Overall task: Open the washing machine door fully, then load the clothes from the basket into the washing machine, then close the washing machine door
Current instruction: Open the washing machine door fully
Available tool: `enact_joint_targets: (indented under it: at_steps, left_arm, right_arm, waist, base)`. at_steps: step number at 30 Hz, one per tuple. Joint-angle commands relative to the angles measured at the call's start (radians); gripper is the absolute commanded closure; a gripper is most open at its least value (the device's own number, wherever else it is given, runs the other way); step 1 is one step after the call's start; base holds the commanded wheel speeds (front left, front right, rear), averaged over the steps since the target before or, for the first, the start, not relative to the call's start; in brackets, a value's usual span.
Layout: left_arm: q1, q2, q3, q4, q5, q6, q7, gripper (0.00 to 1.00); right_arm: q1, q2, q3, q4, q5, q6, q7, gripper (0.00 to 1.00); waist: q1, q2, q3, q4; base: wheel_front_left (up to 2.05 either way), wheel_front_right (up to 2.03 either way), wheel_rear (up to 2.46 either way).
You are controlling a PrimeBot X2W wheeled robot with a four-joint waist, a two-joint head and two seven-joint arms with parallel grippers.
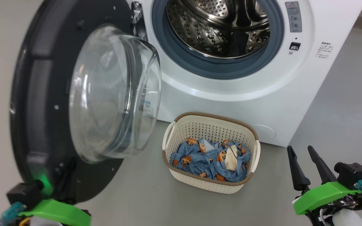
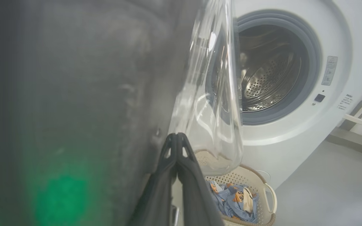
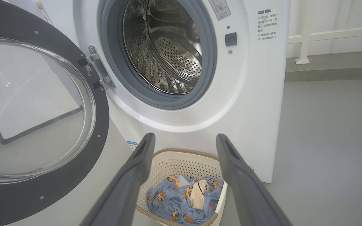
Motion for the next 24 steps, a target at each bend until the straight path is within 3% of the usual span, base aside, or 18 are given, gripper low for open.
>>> enact_joint_targets:
  at_steps: [1,15,24]
  left_arm:
    - [-0.060,0.049,0.059,-0.007,-0.015,0.014,-0.001,1.00]
    - [-0.140,0.162,0.128,0.113,-0.025,0.036,0.020,1.00]
    - [-0.260,0.237,0.139,0.238,-0.024,0.005,0.034,1.00]
  right_arm:
    - [-0.020,-0.008,0.016,-0.027,-0.014,0.008,-0.012,0.00]
    - [-0.050,0.005,0.013,-0.027,-0.021,0.008,-0.012,0.00]
    - [-0.079,0.005,0.016,-0.027,-0.027,0.008,-0.012,0.00]
  waist:
    - [0.0000,-0.0001,0.016,0.006]
    - [0.0000,-0.0001,0.063,0.043]
    - [0.0000,-0.0001,0.103,0.056]
  base:
    - [0.00,0.00,0.00]
    - [0.00,0.00,0.00]
    - [0.00,0.00,0.00]
